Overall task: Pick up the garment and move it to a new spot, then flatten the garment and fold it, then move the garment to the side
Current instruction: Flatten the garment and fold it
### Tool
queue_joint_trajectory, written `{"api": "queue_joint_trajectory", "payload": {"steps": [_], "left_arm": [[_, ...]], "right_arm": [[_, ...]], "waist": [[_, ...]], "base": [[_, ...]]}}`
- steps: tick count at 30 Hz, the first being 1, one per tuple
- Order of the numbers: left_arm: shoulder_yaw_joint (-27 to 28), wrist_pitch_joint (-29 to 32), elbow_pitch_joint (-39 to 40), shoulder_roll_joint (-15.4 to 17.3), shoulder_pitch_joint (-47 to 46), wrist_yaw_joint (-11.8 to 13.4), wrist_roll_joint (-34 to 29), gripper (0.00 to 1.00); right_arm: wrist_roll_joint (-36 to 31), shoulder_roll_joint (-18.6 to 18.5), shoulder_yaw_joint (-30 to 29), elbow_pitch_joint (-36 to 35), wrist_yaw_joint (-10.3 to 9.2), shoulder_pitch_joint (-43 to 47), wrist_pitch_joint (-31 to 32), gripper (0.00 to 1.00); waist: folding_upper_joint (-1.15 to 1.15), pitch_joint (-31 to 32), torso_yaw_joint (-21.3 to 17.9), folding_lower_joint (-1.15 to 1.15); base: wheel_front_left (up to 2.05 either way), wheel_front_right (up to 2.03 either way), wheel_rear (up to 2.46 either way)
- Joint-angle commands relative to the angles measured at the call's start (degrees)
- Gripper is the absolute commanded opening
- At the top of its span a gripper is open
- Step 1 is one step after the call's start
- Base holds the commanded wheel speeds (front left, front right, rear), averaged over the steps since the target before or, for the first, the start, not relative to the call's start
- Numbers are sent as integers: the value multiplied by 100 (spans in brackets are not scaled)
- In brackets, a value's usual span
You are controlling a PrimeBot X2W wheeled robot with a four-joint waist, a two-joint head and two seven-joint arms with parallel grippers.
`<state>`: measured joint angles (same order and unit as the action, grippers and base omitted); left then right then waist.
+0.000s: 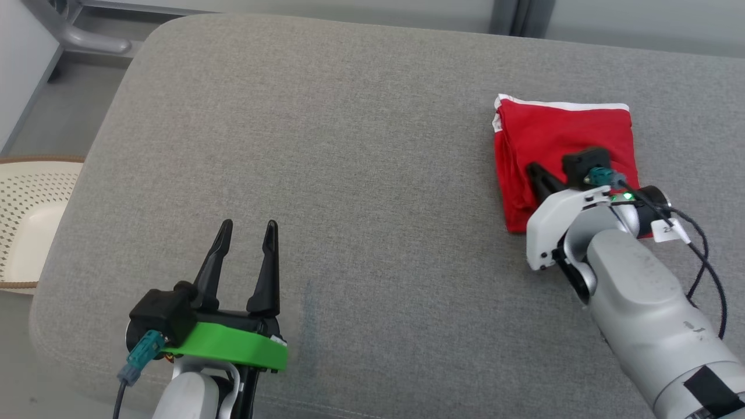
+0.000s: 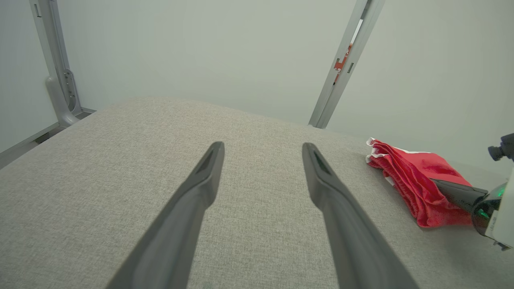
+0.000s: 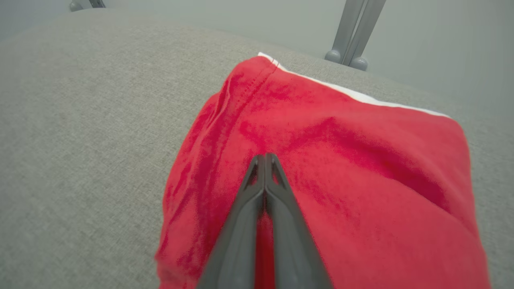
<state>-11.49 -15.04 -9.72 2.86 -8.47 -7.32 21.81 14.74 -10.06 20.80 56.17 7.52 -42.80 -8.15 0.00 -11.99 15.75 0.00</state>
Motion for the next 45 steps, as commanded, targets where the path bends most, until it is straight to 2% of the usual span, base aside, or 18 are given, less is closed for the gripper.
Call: {"api": "queue_joint_trajectory", "payload": {"steps": [1,11,15,17,18,19,20,25,30,37,45], "left_arm": [[-13,-15,-10,11,-94,-25,46,100],[86,-15,-57,11,37,-25,-29,100],[131,-15,-77,13,98,-25,-69,100],[184,-15,-91,13,157,-25,-97,100],[222,-14,-97,14,185,-25,-116,100],[266,-15,-98,20,214,-25,-128,100],[323,-15,-99,29,252,-25,-140,100],[512,-15,-88,75,414,-25,-186,100],[707,-15,-52,105,565,-25,-238,100],[889,-15,-48,144,733,-25,-248,100],[1016,-15,-47,140,902,-25,-276,100]], "right_arm": [[-42,94,120,77,-8,16,24,0],[332,442,1160,67,-8,428,268,0],[867,489,1715,-453,-7,689,500,0],[1160,325,1863,-883,-10,785,443,0],[1318,241,1913,-1142,-10,877,395,13],[1405,170,1922,-1344,-10,943,329,38],[1490,82,1903,-1576,-9,1013,260,100],[1531,-207,1320,-2343,-9,1432,-60,100],[1113,-325,366,-3061,-8,2052,-203,100],[355,-104,-1119,-3906,-6,2838,-160,100],[-161,17,-1742,-4339,-6,3328,48,100]], "waist": [[0,-48,86,0],[0,184,-98,0],[0,332,-265,0],[0,425,-372,0],[0,477,-434,0],[0,525,-495,0],[0,577,-569,0],[0,792,-887,0],[0,908,-1194,0],[0,986,-1542,0],[0,1118,-1697,0]], "base": [[0,0,0],[0,0,0],[0,0,0],[0,0,0],[0,0,0],[0,0,0],[0,0,0],[0,0,0],[0,0,0],[0,0,0],[0,0,0]]}}
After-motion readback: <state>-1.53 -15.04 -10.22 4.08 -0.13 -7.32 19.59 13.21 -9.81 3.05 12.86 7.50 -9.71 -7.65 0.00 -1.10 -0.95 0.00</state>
